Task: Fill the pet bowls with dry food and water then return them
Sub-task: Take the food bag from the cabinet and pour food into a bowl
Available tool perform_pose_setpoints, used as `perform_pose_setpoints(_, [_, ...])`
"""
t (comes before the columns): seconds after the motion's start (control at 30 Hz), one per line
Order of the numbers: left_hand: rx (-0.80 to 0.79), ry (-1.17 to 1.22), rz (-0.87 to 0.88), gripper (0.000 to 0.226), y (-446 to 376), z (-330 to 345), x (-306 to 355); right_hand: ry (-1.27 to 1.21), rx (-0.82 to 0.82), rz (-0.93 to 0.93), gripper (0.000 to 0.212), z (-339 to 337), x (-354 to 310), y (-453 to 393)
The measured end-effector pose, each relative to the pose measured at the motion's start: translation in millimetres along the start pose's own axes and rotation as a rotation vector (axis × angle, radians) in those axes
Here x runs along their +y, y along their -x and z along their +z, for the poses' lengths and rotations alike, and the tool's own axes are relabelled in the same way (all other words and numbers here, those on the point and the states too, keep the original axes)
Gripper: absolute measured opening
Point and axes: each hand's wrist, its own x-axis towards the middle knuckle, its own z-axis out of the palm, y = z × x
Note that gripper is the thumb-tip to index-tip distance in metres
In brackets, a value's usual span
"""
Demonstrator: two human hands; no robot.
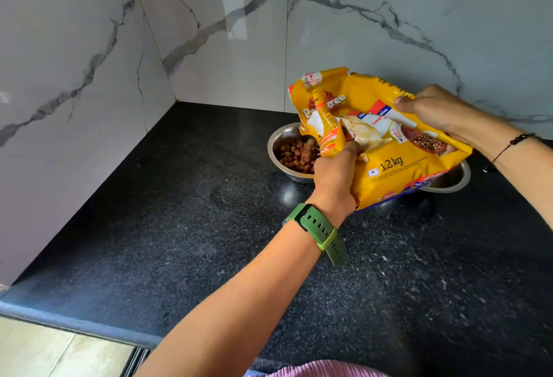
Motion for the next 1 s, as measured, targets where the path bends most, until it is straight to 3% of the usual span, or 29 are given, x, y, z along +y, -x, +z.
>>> perform_pose_setpoints(0.2, [0.005,0.026,0.024,0.015,2.2,1.7,4.2,-0.011,0.005,0.0,0.054,-2.7,-1.8,-0.2])
perform_pose_setpoints(0.3, [0.023,0.018,0.117,0.02,0.0,3.0,-0.5,-0.04,0.056,-0.056,0.073,-4.7,-0.3,-4.0])
perform_pose_setpoints(0.33, [0.045,0.01,0.159,0.031,-3.0,3.4,-1.5,-0.054,0.077,-0.071,0.077,-5.0,0.4,-5.2])
perform_pose_setpoints(0.4, [0.082,-0.003,0.171,0.047,-7.7,2.0,-2.2,-0.066,0.089,-0.074,0.074,-3.4,0.7,-5.3])
perform_pose_setpoints(0.57, [0.043,0.011,0.051,0.016,-10.8,-1.6,-4.7,-0.033,0.06,-0.045,0.048,0.7,4.2,-4.7])
perform_pose_setpoints(0.83, [0.046,0.012,0.1,0.034,-10.1,0.4,-4.9,-0.099,0.064,-0.056,0.069,-3.9,4.8,-1.0])
perform_pose_setpoints(1.0, [0.074,-0.027,0.269,0.045,-7.8,1.2,-10.3,-0.203,0.116,-0.087,0.067,-2.3,10.5,-1.7])
